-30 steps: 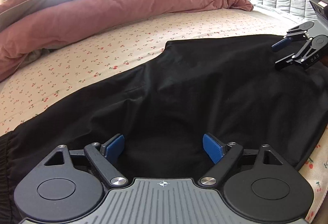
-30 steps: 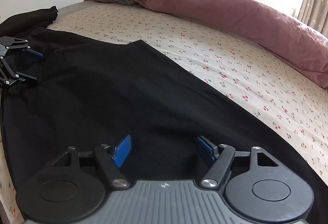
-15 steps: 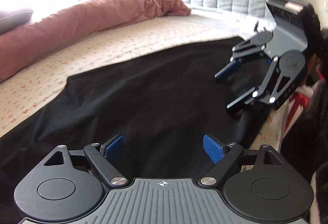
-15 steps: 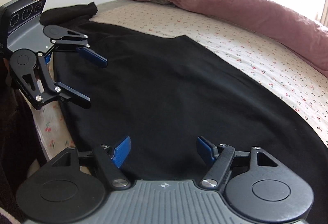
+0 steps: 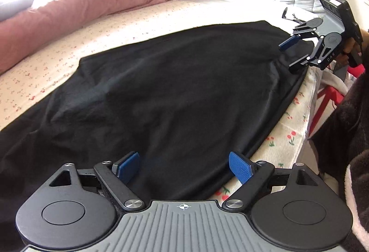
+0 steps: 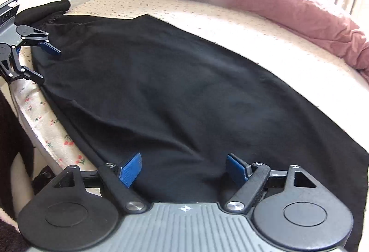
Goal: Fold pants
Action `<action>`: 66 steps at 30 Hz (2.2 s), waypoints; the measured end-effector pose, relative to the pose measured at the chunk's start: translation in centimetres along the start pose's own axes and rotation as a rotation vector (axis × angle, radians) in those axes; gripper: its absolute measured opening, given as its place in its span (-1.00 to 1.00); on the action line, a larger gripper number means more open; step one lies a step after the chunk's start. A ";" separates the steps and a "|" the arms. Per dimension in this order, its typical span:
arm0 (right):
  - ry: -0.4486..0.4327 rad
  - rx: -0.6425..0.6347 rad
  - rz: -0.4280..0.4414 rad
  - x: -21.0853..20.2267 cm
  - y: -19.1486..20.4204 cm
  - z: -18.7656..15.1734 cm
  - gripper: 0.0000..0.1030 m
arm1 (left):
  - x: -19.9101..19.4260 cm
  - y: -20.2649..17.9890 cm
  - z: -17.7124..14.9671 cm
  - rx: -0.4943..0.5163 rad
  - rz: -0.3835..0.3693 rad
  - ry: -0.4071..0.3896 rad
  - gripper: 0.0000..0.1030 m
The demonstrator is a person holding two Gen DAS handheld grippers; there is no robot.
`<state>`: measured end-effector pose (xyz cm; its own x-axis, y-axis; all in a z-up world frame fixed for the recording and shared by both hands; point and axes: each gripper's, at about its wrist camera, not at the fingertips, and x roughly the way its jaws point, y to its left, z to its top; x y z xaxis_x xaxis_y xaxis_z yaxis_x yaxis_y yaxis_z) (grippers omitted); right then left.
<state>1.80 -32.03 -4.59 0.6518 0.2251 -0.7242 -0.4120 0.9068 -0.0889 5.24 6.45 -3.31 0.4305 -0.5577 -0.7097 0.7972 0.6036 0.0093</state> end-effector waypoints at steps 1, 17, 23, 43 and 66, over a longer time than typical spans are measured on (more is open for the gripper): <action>-0.020 0.013 -0.034 -0.7 -0.4 -0.1 0.58 | 0.0 -0.2 0.4 -0.015 0.011 -0.018 0.69; -0.072 0.713 -0.555 -4.7 -15.0 -7.0 0.66 | 2.7 -2.0 5.0 -0.295 0.060 -0.160 0.87; -0.034 0.881 -0.575 -3.9 -17.4 -9.7 0.54 | 3.4 -1.5 5.2 -0.336 0.073 -0.144 0.88; 0.031 0.761 -0.552 -1.8 -15.6 -6.5 -0.83 | 3.2 -0.7 5.4 -0.387 0.112 -0.156 0.88; 0.014 0.426 -0.034 5.7 -1.9 5.3 -0.82 | 8.1 2.1 6.8 -0.714 -0.166 -0.165 0.43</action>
<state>9.70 -30.54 -4.91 0.6505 0.1905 -0.7352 -0.0887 0.9805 0.1756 13.25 -0.69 -4.23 0.4310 -0.7182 -0.5463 0.4134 0.6953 -0.5879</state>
